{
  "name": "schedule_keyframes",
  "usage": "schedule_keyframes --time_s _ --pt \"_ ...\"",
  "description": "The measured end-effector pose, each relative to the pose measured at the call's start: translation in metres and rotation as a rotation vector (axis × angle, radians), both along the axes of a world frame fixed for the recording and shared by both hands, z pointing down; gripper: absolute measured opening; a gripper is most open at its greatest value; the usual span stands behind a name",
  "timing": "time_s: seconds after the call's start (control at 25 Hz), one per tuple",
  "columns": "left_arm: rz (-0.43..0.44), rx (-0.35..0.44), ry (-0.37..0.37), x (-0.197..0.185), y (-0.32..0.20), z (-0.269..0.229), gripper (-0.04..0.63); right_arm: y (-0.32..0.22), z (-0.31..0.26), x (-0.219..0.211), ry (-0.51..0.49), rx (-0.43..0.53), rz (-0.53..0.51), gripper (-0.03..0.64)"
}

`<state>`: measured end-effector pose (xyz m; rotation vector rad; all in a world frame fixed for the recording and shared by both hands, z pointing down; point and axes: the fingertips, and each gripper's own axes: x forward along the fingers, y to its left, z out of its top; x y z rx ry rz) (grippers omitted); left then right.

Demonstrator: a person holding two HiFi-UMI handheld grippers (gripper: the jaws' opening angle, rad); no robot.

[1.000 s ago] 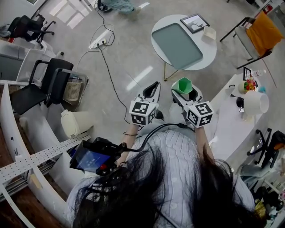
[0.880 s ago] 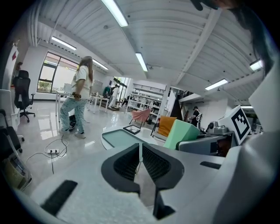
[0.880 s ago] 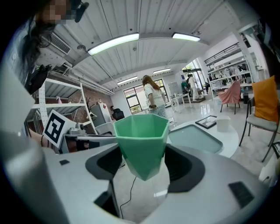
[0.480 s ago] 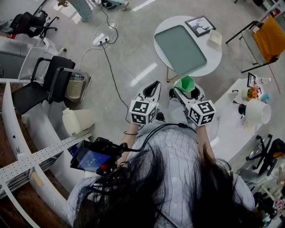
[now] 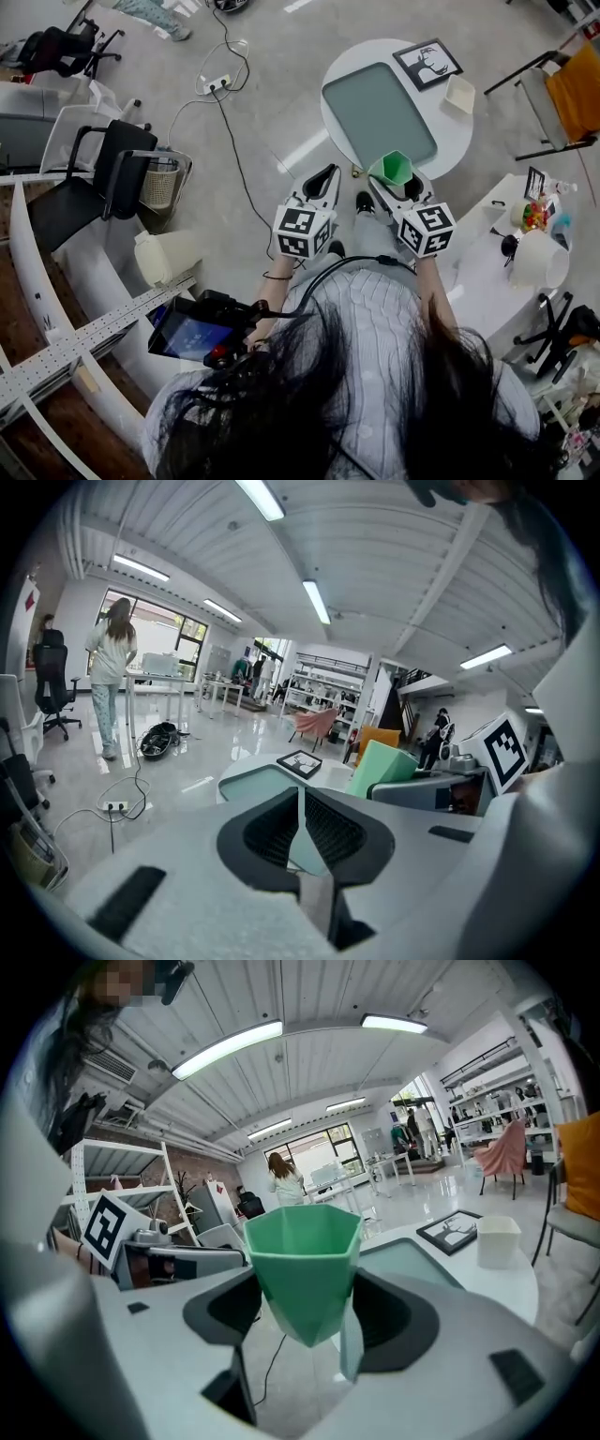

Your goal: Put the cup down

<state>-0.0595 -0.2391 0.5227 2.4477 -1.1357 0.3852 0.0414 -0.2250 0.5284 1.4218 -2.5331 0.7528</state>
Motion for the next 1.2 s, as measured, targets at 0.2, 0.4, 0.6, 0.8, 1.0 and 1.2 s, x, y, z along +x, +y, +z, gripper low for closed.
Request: schedule_keyframes --time_s 0.2,0.4,0.6,0.8,1.0,1.2 --pt "0.003 -0.027 -0.014 0.017 -0.023 0.01 0.032 -0.027 0.011 0.018 -0.013 -0.024 0.004 0.316" --pt "0.004 -0.051 -0.028 0.027 -0.04 0.017 0.034 -0.049 0.021 0.033 -0.009 -0.038 0.013 0.316" --pt "0.007 -0.073 -0.046 0.037 -0.053 0.028 0.034 -0.07 0.033 0.048 -0.007 -0.044 0.018 0.316" --pt "0.011 -0.089 -0.057 0.047 -0.064 0.035 0.032 -0.087 0.045 0.059 -0.003 -0.056 0.012 0.316" --pt "0.003 -0.1 -0.062 0.055 -0.081 0.04 0.034 -0.107 0.06 0.066 0.012 -0.073 -0.009 0.316" --pt "0.001 -0.106 -0.067 0.064 -0.097 0.049 0.032 -0.126 0.073 0.07 0.034 -0.08 -0.033 0.316"
